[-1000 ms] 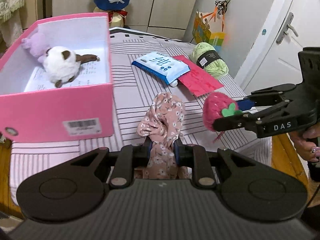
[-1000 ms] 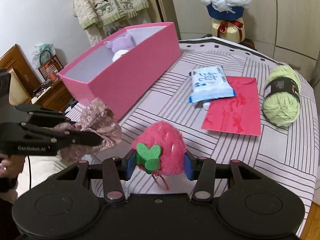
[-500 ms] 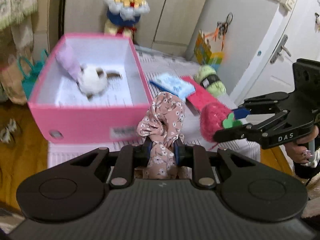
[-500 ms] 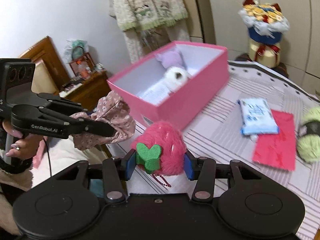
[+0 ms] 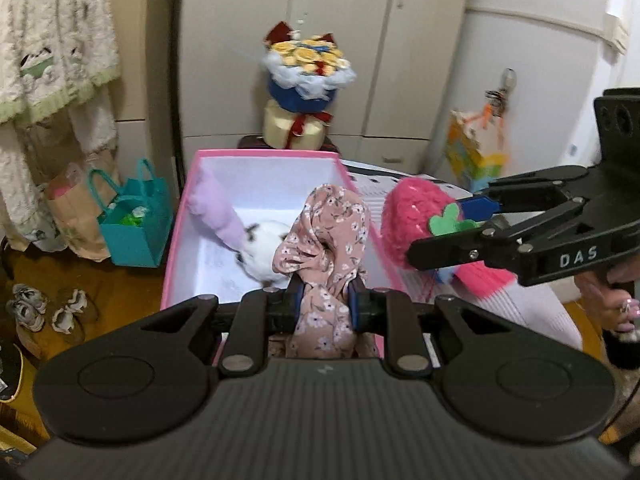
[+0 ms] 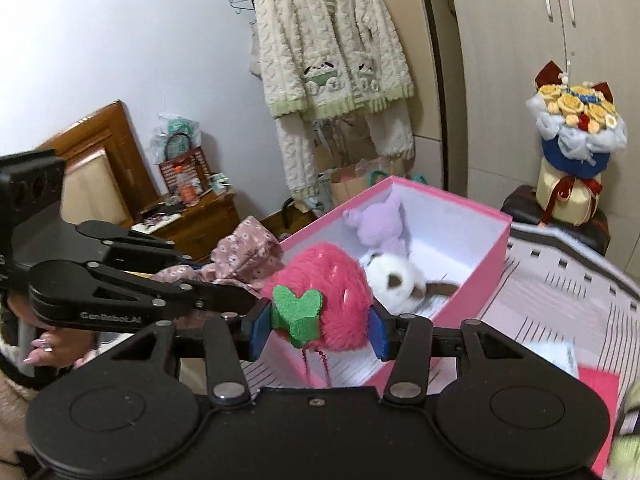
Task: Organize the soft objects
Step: 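Lower both items into the box and open both tools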
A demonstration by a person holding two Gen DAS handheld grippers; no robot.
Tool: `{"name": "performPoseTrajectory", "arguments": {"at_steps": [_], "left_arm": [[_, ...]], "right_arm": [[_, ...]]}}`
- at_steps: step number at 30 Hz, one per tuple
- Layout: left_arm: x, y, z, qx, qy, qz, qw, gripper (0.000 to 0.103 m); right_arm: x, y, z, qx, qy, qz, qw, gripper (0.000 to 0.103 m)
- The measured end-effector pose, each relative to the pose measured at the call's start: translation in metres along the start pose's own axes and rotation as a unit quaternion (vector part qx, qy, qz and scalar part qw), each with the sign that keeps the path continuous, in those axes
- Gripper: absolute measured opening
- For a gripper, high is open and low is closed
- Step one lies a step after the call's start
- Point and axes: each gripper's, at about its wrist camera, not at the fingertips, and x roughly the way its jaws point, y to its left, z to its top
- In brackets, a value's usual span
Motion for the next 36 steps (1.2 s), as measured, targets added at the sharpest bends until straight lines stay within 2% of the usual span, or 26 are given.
{"name": "performPoseTrajectory", "arguments": {"at_steps": [7, 15, 18, 22, 25, 28, 31, 33, 35, 36], "left_arm": [[0.063, 0.033, 0.022, -0.020, 0.029, 0.053, 0.9980, 0.020], [0.114, 0.045, 0.038, -0.004, 0.053, 0.110, 0.9925, 0.021], [0.128, 0.047, 0.038, -0.006, 0.067, 0.120, 0.9905, 0.021], [0.133, 0.043, 0.037, 0.009, 0.053, 0.151, 0.9871, 0.023], [0.139, 0.047, 0.040, -0.011, 0.063, 0.140, 0.9881, 0.023], [0.145, 0.045, 0.042, -0.008, 0.058, 0.149, 0.9871, 0.023], [0.148, 0.046, 0.044, -0.014, 0.062, 0.151, 0.9866, 0.027], [0.148, 0.046, 0.044, -0.022, 0.063, 0.150, 0.9865, 0.034], [0.144, 0.047, 0.042, -0.029, 0.051, 0.161, 0.9853, 0.052], [0.139, 0.047, 0.041, -0.031, 0.042, 0.166, 0.9848, 0.056]], "right_arm": [[0.055, -0.029, 0.029, -0.020, 0.026, -0.063, 0.997, 0.055], [0.112, -0.057, 0.044, -0.001, 0.057, -0.070, 0.996, 0.055], [0.129, -0.061, 0.045, 0.001, 0.070, -0.068, 0.995, 0.055], [0.145, -0.061, 0.040, 0.001, 0.083, -0.070, 0.994, 0.055], [0.149, -0.061, 0.040, -0.007, 0.079, -0.086, 0.993, 0.056], [0.151, -0.065, 0.043, -0.004, 0.072, -0.091, 0.993, 0.058], [0.152, -0.072, 0.042, 0.011, 0.061, -0.098, 0.993, 0.059], [0.149, -0.075, 0.040, 0.018, 0.049, -0.098, 0.994, 0.061], [0.141, -0.078, 0.039, 0.031, 0.036, -0.097, 0.994, 0.063], [0.136, -0.080, 0.038, 0.040, 0.030, -0.091, 0.995, 0.066]]}}
